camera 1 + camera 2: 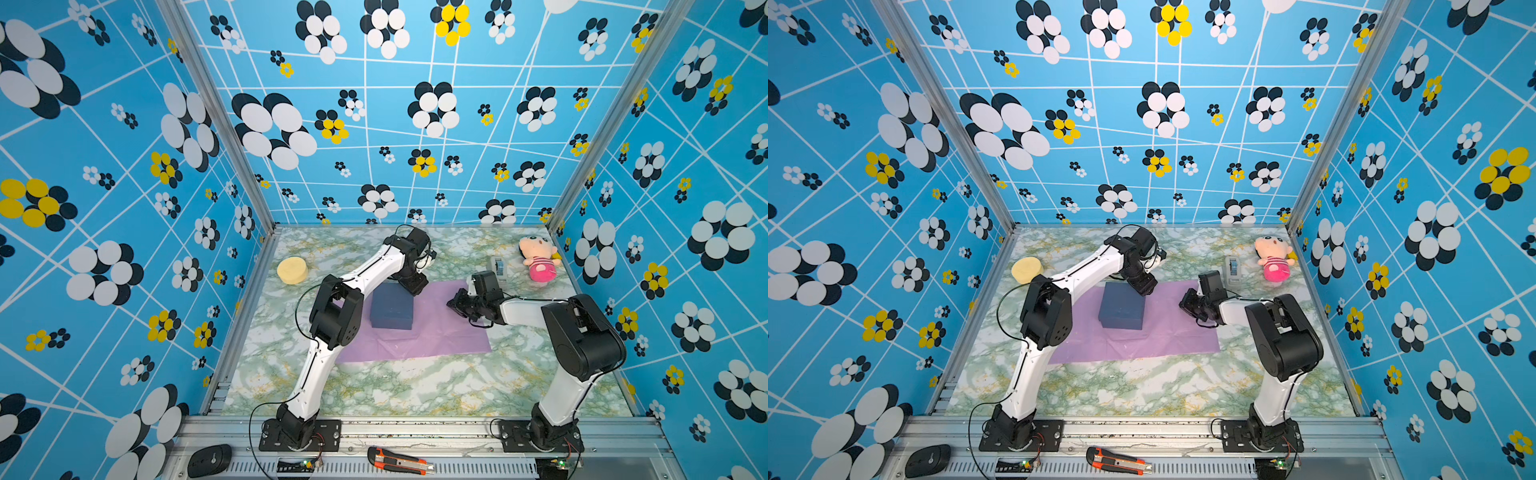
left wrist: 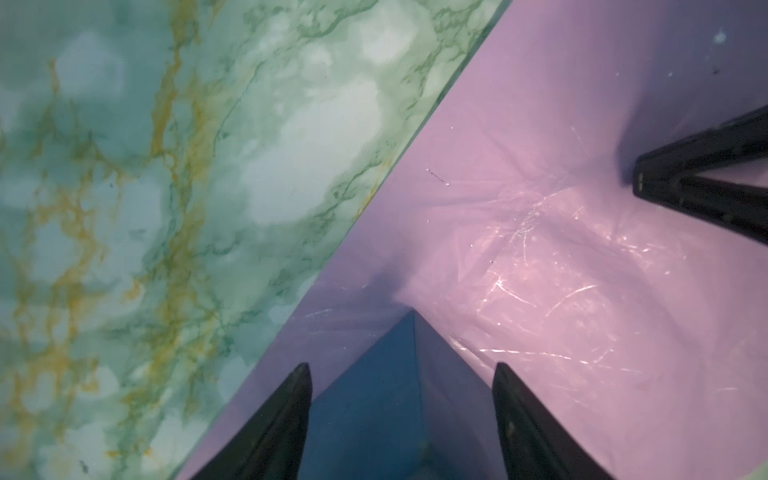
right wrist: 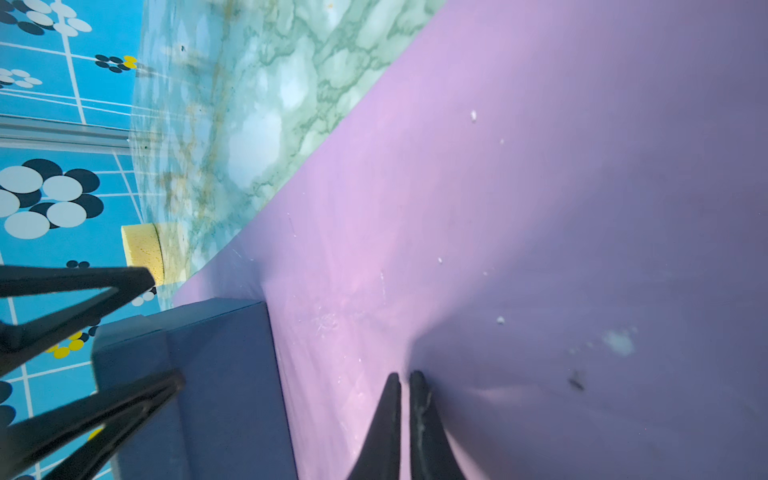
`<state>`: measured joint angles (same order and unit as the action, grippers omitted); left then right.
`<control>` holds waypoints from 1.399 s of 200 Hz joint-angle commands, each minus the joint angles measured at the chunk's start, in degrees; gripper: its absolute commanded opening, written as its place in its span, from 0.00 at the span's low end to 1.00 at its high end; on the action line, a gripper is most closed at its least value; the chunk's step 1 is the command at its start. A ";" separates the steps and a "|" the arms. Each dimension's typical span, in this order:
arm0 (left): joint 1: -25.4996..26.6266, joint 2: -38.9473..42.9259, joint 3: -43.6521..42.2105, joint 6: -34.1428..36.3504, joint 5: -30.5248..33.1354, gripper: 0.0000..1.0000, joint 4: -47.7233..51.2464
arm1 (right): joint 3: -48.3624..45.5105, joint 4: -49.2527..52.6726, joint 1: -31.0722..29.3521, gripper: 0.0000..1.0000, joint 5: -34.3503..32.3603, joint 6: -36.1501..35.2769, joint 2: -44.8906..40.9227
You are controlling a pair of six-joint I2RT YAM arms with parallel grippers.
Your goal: Wrap the gift box in paper
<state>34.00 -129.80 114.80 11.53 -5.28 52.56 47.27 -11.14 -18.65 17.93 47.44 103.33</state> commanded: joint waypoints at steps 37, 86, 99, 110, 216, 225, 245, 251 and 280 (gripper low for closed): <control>-11.97 13.63 -16.71 -9.22 -25.15 0.80 -18.59 | -2.12 9.07 0.55 0.12 -4.18 -0.18 0.82; -16.69 13.36 -22.37 -9.38 -29.50 0.80 -20.04 | -1.81 10.08 0.56 0.11 -4.57 -0.62 0.16; -16.90 12.92 -22.86 -9.00 -29.81 0.80 -20.29 | -1.81 10.21 0.55 0.10 -4.66 -0.69 0.25; -17.01 12.28 -22.71 -8.91 -30.35 0.79 -19.94 | -1.83 10.26 0.55 0.10 -4.66 -0.69 0.30; -17.01 9.78 -21.78 -4.12 -27.43 0.78 -13.48 | -2.04 10.26 0.55 0.09 -4.84 -0.64 0.01; -16.98 9.53 -21.49 -3.78 -28.07 0.78 -12.68 | -1.91 10.25 0.55 0.09 -4.84 -0.62 -0.04; -16.99 9.64 -21.62 -3.44 -29.55 0.77 -11.48 | -1.91 10.26 0.56 0.09 -4.92 -0.62 -0.05; -17.02 9.86 -21.81 -3.40 -29.90 0.76 -11.47 | -1.97 10.17 0.55 0.09 -4.93 -0.58 0.01; -16.78 11.32 -23.39 -3.36 -30.76 0.75 -11.28 | -2.07 9.90 0.59 0.09 -5.10 -0.38 0.03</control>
<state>16.99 -119.20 92.64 6.90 -34.11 39.11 47.29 -9.32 -18.65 16.60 47.42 102.52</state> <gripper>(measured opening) 0.758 0.087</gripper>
